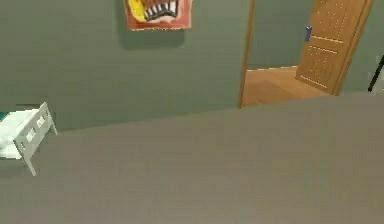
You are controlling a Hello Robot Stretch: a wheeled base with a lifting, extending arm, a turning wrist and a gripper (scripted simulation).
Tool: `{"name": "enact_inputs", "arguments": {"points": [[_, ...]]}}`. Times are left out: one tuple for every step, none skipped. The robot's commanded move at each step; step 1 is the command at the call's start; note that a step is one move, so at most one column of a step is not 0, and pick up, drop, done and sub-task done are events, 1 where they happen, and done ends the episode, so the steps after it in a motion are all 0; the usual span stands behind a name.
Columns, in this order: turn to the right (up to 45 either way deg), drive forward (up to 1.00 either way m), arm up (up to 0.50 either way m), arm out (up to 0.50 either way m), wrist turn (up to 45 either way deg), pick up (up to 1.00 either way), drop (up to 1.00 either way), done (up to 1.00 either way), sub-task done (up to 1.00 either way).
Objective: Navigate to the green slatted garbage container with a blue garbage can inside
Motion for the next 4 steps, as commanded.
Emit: {"name": "enact_inputs", "arguments": {"points": [[27.0,0.0,0.0,0.0,0.0,0.0,0.0,0.0,0.0],[0.0,1.0,0.0,0.0,0.0,0.0,0.0,0.0,0.0],[0.0,1.0,0.0,0.0,0.0,0.0,0.0,0.0,0.0],[0.0,1.0,0.0,0.0,0.0,0.0,0.0,0.0,0.0]]}}
